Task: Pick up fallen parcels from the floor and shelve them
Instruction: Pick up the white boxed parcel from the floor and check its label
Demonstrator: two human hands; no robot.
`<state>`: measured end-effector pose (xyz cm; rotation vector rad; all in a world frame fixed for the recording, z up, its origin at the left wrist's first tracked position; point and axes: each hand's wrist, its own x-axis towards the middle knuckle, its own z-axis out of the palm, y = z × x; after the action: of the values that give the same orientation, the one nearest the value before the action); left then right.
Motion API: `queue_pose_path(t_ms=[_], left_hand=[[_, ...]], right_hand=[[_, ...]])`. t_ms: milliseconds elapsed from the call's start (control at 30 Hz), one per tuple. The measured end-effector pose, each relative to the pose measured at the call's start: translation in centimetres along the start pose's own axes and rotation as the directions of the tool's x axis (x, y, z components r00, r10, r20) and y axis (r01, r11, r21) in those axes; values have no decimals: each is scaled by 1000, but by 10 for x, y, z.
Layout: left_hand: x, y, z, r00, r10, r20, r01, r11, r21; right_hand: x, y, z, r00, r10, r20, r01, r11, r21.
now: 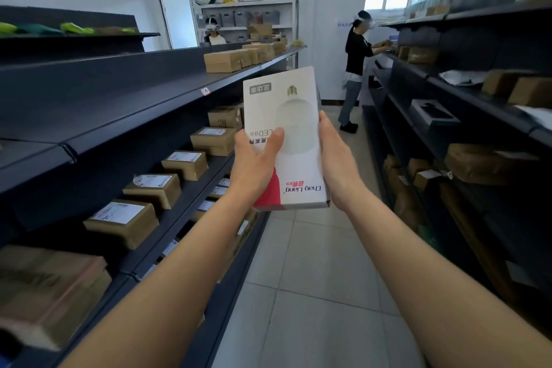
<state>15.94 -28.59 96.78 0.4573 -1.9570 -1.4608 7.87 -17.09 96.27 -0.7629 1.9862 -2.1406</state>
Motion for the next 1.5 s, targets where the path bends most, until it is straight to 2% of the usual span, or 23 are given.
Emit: queue_pose_path(t_ms=[100, 267, 400, 467, 567, 700, 800, 933, 1033, 1200, 1367, 1500], left_hand=[[-1, 0, 0, 1000, 16, -23, -15, 999, 41], [-3, -5, -1, 998, 36, -54, -34, 999, 32], [-7, -8, -3, 996, 35, -80, -33, 999, 27], [-7, -8, -5, 996, 28, -84, -26, 999, 30], [-8, -10, -7, 993, 92, -76, -89, 995, 49], [-6, -15, -9, 983, 175, -60, -158, 962, 221], [-5, -16, -12, 986, 159, -51, -138, 950, 281], [-10, -10, -15, 998, -35, 46, 22, 968, 251], [-11, -8, -19, 989, -116, 87, 97, 974, 204], [-7, -12, -26, 982, -68, 175, 48, 992, 116], [-2, -18, -30, 979, -117, 168, 114, 993, 28], [-6, -26, -27, 983, -154, 101, 156, 988, -11]], right_hand=[[2, 2, 2, 998, 60, -21, -58, 997, 59], [4, 9, 4, 975, 218, -40, -216, 976, 31], [1, 6, -4, 933, 355, 65, -358, 933, 45], [1, 7, -6, 935, 347, 79, -353, 933, 77], [3, 10, -3, 939, 328, 104, -340, 930, 139], [3, 10, -3, 938, 346, 24, -347, 937, 26], [2, 11, -6, 940, 339, -30, -340, 940, -33], [-1, 14, -3, 943, 331, -35, -332, 940, -72], [-4, 15, -3, 939, 343, 5, -341, 936, -86], [-5, 15, -1, 950, 310, 34, -304, 945, -120], [-4, 17, -6, 933, 335, 131, -342, 939, 35], [-2, 15, -10, 938, 307, 160, -328, 936, 129]])
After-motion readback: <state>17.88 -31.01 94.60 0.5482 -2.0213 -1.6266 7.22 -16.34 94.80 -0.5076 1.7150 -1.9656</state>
